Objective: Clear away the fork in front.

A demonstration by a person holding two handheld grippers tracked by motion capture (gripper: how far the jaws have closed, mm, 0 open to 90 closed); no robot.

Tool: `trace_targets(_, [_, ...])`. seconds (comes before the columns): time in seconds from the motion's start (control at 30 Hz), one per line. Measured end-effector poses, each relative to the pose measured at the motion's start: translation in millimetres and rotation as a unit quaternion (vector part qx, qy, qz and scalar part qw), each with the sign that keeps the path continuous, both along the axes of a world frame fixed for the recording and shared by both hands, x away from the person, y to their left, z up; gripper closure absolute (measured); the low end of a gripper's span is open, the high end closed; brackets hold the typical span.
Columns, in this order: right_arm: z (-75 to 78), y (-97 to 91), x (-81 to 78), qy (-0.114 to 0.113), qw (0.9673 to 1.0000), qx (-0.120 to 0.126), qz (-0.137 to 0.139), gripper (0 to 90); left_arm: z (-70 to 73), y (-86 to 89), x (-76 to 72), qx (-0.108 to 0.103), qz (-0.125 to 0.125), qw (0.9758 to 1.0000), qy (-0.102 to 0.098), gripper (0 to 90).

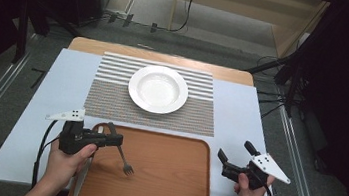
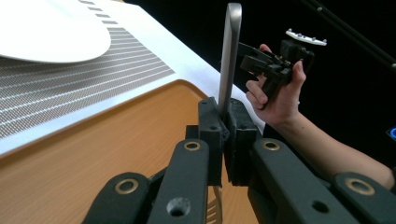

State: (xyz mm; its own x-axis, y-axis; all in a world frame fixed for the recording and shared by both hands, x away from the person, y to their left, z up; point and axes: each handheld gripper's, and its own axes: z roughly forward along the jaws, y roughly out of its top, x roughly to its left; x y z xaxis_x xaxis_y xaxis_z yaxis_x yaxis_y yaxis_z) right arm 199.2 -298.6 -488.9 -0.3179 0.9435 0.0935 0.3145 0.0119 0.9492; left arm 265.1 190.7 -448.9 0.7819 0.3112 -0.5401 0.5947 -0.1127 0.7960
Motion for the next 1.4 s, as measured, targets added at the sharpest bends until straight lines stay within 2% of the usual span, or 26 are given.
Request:
trace_targets(0.37, [-6.0, -25.1, -19.1, 0.007, 0.9995, -0.009, -0.029, 0.0, -2.8, 1.2, -1.7, 0.008, -0.026, 0.9994, 0.021, 84.6])
trace_targets(0.53, [-7.9, -35.7, -21.1, 0.005, 0.9990, -0.005, -0.044, 0.0, -5.8, 1.2, 2.3, 0.008, -0.018, 0.9994, 0.029, 84.3])
trace_targets(0.6, [-8.9, -36.2, -20.3, 0.006, 0.9989, -0.007, -0.045, 0.0, -7.7, 1.4, 4.2, 0.017, 0.000, 0.9995, 0.025, 83.2])
trace_targets(0.67, [-9.9, -35.7, -19.2, 0.006, 0.9989, -0.010, -0.045, 0.0, -8.1, 0.4, 3.3, 0.054, 0.036, 0.9979, 0.003, 79.4])
trace_targets(0.73, [-10.8, -35.2, -18.0, 0.008, 0.9988, -0.014, -0.047, 0.0, -10.1, 0.7, 4.6, 0.066, 0.046, 0.9968, -0.002, 77.2])
trace_targets(0.8, [-11.2, -35.5, -17.3, 0.008, 0.9987, -0.014, -0.048, 0.0, -12.0, -1.0, 4.5, 0.093, 0.067, 0.9932, -0.015, 74.1])
trace_targets(0.87, [-11.9, -36.7, -16.4, 0.009, 0.9986, -0.014, -0.051, 0.0, -14.9, -1.7, 5.8, 0.107, 0.077, 0.9911, -0.017, 71.5])
trace_targets(0.93, [-12.6, -37.6, -15.8, 0.008, 0.9986, -0.014, -0.051, 0.0, -18.0, -4.2, 6.8, 0.128, 0.090, 0.9875, -0.020, 68.4])
trace_targets(1.03, [-13.7, -38.0, -15.1, 0.010, 0.9985, -0.013, -0.053, 0.0, -20.7, -5.6, 8.3, 0.135, 0.089, 0.9866, -0.018, 65.5])
trace_targets(1.07, [-14.0, -37.7, -14.9, 0.011, 0.9985, -0.012, -0.053, 0.0, -23.7, -8.0, 9.1, 0.148, 0.088, 0.9849, -0.021, 64.2])
trace_targets(1.17, [-14.5, -37.5, -14.3, 0.012, 0.9985, -0.014, -0.051, 0.0, -28.2, -12.1, 9.9, 0.169, 0.083, 0.9818, -0.023, 60.2])
trace_targets(1.23, [-15.3, -37.5, -13.6, 0.012, 0.9984, -0.020, -0.053, 0.0, -30.9, -13.7, 10.3, 0.179, 0.075, 0.9808, -0.022, 58.7])
trace_targets(1.4, [-16.5, -38.8, -12.7, 0.014, 0.9983, -0.016, -0.054, 0.0, -34.0, -14.6, 10.5, 0.192, 0.069, 0.9788, -0.022, 57.6])
